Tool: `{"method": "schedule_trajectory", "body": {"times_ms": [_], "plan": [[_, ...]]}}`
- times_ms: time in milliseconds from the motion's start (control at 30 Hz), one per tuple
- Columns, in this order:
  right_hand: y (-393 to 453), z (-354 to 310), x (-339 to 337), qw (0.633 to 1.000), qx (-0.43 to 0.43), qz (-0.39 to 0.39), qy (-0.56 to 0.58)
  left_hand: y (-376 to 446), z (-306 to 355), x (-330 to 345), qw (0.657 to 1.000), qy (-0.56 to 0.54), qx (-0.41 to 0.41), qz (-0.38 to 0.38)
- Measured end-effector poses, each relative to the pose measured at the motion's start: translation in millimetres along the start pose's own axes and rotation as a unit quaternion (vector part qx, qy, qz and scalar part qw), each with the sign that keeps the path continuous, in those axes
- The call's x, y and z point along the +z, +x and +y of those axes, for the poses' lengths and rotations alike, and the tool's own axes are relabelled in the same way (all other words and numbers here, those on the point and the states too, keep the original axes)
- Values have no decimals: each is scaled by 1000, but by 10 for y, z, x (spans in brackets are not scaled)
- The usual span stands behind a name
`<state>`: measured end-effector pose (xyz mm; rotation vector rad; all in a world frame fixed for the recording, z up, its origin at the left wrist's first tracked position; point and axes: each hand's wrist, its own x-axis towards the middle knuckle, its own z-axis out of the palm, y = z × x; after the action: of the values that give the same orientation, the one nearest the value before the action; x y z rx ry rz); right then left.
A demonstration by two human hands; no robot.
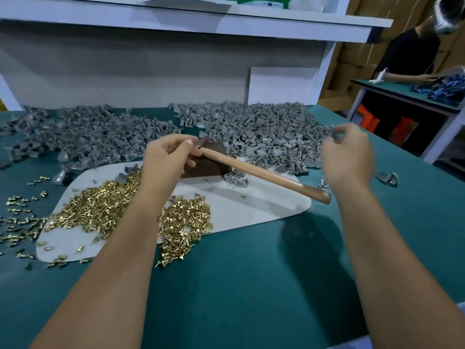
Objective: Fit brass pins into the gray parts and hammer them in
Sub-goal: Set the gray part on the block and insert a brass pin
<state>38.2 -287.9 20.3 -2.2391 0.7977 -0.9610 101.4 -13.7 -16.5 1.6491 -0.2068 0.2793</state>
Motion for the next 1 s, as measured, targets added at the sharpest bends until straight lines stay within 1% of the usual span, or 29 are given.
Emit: {"method": "schedule_trajectory", "body": {"times_ms": [67,100,133,167,200,267,300,333,400,467,533,567,633,700,733,800,833,867,933,1000], "plan": [[-177,-389,106,995,-90,-3,50,64,11,-159,995,-32,-3,96],[-306,-580,174,987,-137,-29,74,94,6,-247,989,-42,-6,142],[-455,-749,247,975,-188,-72,93,122,-15,-337,983,-45,-15,178],[-612,-892,339,955,-241,-135,103,144,-49,-416,978,-38,-29,202],[-770,-1003,448,928,-293,-211,91,163,-95,-481,976,-18,-46,212],[-1054,-1161,675,858,-381,-345,5,187,-203,-564,974,76,-76,198],[-1164,-1209,776,826,-407,-389,-42,195,-252,-586,969,146,-81,180],[-1245,-1235,865,802,-418,-420,-78,205,-298,-596,958,228,-78,157],[-1338,-1237,993,779,-426,-445,-114,225,-360,-596,920,370,-67,109],[-1370,-1189,1047,783,-429,-440,-97,238,-378,-581,894,437,-76,69],[-1384,-1131,1066,798,-426,-422,-61,258,-393,-571,884,455,-101,35],[-1388,-1110,1067,803,-425,-415,-53,266,-404,-566,886,450,-108,25],[-1393,-1076,1060,807,-417,-415,-43,245,-389,-556,904,411,-112,33],[-1391,-1055,1056,807,-414,-419,-43,210,-351,-564,915,381,-108,69],[-1395,-1049,1052,805,-419,-418,-43,202,-341,-578,911,389,-106,89],[-1416,-1042,1037,804,-428,-411,-29,190,-319,-621,881,443,-119,114],[-1430,-1042,1024,808,-427,-405,-15,187,-308,-643,869,462,-135,113],[-1443,-1046,1009,814,-422,-399,4,190,-303,-662,864,468,-149,107],[-1447,-1058,984,829,-402,-386,49,191,-308,-680,870,459,-154,87],[-1436,-1061,978,843,-380,-371,84,189,-307,-678,878,450,-142,83]]}}
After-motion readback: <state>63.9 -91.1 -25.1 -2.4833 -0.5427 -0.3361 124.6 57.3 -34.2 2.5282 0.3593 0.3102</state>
